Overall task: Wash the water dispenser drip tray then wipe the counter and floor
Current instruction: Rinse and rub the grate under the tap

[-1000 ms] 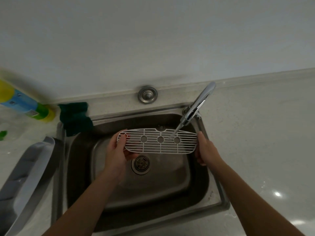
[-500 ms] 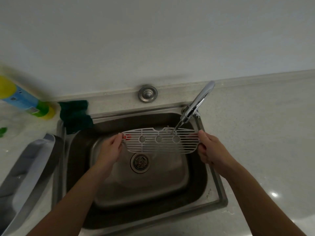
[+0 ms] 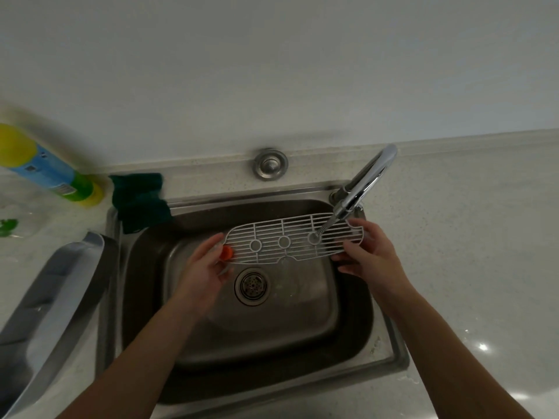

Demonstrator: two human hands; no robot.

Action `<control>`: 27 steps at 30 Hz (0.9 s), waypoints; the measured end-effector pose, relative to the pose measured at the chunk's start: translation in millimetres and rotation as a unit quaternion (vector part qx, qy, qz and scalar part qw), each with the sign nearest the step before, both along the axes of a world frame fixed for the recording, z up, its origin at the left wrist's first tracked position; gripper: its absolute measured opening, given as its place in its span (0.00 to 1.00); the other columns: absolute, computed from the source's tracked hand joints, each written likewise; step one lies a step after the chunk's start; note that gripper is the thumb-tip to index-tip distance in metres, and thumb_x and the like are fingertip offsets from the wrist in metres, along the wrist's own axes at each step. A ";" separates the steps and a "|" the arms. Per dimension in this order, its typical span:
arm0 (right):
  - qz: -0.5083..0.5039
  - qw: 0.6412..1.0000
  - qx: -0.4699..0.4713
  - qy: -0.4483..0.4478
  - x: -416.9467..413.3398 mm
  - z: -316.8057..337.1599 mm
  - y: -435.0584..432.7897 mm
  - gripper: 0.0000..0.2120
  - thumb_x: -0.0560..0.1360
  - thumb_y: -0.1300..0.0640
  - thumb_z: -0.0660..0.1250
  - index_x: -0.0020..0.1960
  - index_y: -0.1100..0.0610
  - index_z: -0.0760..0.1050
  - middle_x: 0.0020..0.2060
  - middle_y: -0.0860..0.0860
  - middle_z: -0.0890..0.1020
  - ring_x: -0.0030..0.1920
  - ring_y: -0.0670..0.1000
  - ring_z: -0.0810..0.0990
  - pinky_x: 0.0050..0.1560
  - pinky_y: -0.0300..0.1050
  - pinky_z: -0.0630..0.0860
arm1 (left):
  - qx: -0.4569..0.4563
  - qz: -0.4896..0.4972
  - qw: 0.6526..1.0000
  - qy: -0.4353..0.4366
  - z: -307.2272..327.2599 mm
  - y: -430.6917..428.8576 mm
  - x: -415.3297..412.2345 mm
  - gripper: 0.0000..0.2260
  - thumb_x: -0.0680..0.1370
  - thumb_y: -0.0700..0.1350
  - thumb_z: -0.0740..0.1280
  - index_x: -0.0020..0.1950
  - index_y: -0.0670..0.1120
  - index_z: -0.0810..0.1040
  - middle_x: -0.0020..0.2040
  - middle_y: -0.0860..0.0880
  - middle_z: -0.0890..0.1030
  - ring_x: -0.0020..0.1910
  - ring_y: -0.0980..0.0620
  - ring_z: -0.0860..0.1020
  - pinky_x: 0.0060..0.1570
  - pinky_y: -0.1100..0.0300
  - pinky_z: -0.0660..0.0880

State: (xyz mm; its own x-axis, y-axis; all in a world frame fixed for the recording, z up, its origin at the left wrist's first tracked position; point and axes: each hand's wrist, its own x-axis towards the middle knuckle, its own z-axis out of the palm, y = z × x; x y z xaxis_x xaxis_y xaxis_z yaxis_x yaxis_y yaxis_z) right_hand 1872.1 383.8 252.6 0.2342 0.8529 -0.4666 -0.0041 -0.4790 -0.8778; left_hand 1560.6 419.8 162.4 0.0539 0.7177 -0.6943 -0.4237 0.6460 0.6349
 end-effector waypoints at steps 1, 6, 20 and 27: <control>0.010 1.000 0.001 -0.006 -3.6 -1.0 1.0 0.15 0.81 0.62 0.67 0.63 0.45 0.77 0.54 0.51 0.87 0.49 0.54 0.88 0.45 0.45 0.85 | -0.012 0.020 0.999 -0.031 -0.7 0.1 -3.8 0.13 0.83 0.42 0.65 0.65 0.48 0.81 0.52 0.47 0.86 0.50 0.50 0.83 0.49 0.54 0.77; 0.020 0.999 -0.024 0.014 -34.7 -9.8 3.4 0.09 0.85 0.57 0.61 0.54 0.50 0.80 0.49 0.53 0.88 0.45 0.57 0.88 0.41 0.45 0.84 | -0.033 0.096 0.984 -0.146 -0.4 -1.5 -26.7 0.06 0.78 0.46 0.69 0.50 0.48 0.85 0.45 0.51 0.84 0.44 0.55 0.82 0.44 0.61 0.77; -0.023 0.997 -0.068 0.029 -36.5 -0.8 23.3 0.16 0.81 0.46 0.61 0.43 0.47 0.84 0.34 0.54 0.84 0.32 0.52 0.82 0.35 0.47 0.80 | -0.079 -0.006 0.988 0.130 -14.0 -17.1 -23.3 0.14 0.84 0.54 0.62 0.61 0.48 0.81 0.54 0.45 0.82 0.50 0.48 0.78 0.48 0.53 0.73; -0.042 0.999 -0.012 -0.015 -9.0 8.5 -7.4 0.11 0.85 0.56 0.60 0.51 0.48 0.81 0.49 0.51 0.87 0.46 0.52 0.88 0.39 0.41 0.83 | -0.033 -0.020 0.997 0.064 -10.1 11.8 23.0 0.13 0.86 0.48 0.61 0.64 0.44 0.80 0.56 0.42 0.85 0.48 0.48 0.84 0.42 0.55 0.80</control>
State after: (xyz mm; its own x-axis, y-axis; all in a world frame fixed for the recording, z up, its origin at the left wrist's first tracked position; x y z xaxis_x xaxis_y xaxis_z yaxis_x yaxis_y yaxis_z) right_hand 1863.1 376.4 261.1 0.3192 0.8181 -0.4783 -0.0193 -0.4990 -0.8664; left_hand 1583.5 431.6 152.3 -0.0105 0.6699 -0.7424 -0.3159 0.7022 0.6381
